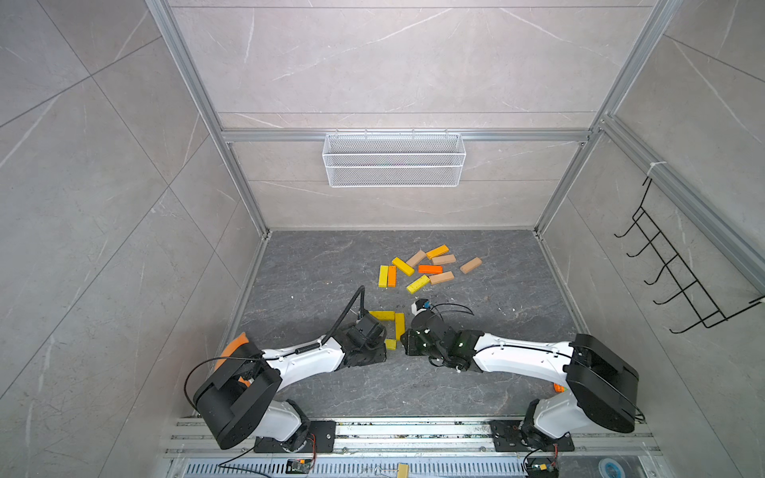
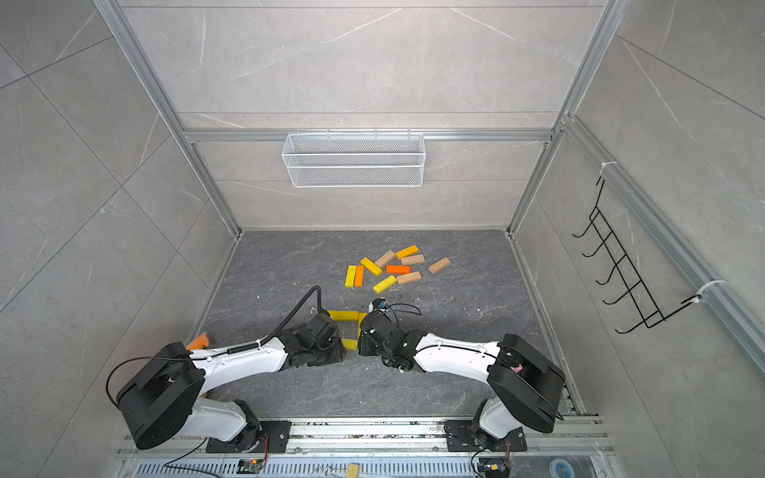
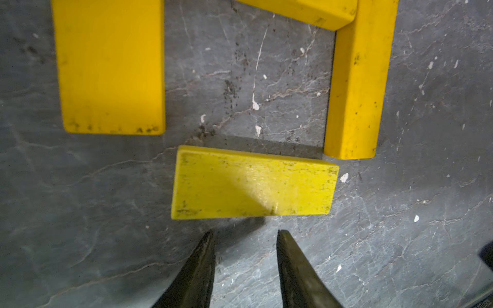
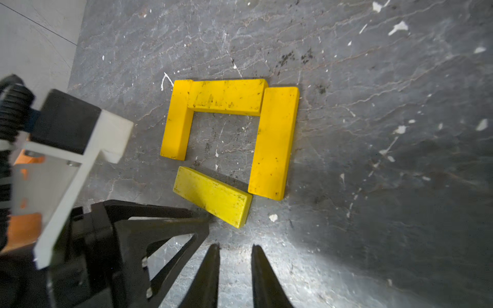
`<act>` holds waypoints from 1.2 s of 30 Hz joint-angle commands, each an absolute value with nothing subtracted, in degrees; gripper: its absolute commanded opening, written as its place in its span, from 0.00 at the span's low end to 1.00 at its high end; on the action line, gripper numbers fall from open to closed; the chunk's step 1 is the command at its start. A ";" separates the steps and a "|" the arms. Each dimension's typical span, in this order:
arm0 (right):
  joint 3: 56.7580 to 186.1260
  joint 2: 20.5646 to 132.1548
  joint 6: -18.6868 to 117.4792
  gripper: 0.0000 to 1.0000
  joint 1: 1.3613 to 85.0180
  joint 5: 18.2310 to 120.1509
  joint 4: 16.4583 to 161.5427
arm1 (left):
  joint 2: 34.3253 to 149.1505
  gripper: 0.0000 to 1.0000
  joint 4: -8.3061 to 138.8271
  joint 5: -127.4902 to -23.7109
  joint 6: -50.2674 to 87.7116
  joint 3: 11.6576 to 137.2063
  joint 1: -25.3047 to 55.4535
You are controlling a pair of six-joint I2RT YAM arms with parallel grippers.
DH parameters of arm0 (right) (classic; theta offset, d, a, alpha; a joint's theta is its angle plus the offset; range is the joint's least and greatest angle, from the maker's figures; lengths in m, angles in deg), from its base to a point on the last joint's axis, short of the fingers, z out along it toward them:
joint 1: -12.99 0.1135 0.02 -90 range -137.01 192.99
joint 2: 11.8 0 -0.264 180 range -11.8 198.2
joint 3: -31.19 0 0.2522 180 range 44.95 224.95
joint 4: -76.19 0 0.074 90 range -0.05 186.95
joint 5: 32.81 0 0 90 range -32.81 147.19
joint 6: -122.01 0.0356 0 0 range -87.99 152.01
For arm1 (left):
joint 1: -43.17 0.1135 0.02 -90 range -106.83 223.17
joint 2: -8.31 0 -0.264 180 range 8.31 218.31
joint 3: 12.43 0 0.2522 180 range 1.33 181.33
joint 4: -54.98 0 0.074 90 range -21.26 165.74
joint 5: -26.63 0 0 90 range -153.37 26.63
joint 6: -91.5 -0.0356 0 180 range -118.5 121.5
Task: Assemble the number 8 with building blocks
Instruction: Assemble the building block at the center of the board.
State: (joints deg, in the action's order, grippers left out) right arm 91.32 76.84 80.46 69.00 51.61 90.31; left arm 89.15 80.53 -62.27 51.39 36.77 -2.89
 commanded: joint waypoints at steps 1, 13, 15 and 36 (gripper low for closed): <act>92.49 79.59 81.99 0.25 68.84 52.86 87.52 | 88.46 0.43 83.09 -63.26 50.46 36.02 -3.17; 94.20 86.25 85.10 0.25 68.62 56.09 83.80 | 88.15 0.44 81.49 -63.81 50.63 35.45 -3.23; 94.35 86.87 85.23 0.25 68.65 56.28 83.55 | 88.28 0.44 81.25 -63.75 50.85 35.42 -3.20; 95.85 90.54 84.86 0.23 68.54 56.84 82.74 | 89.69 0.44 79.82 -64.34 51.16 36.27 -3.43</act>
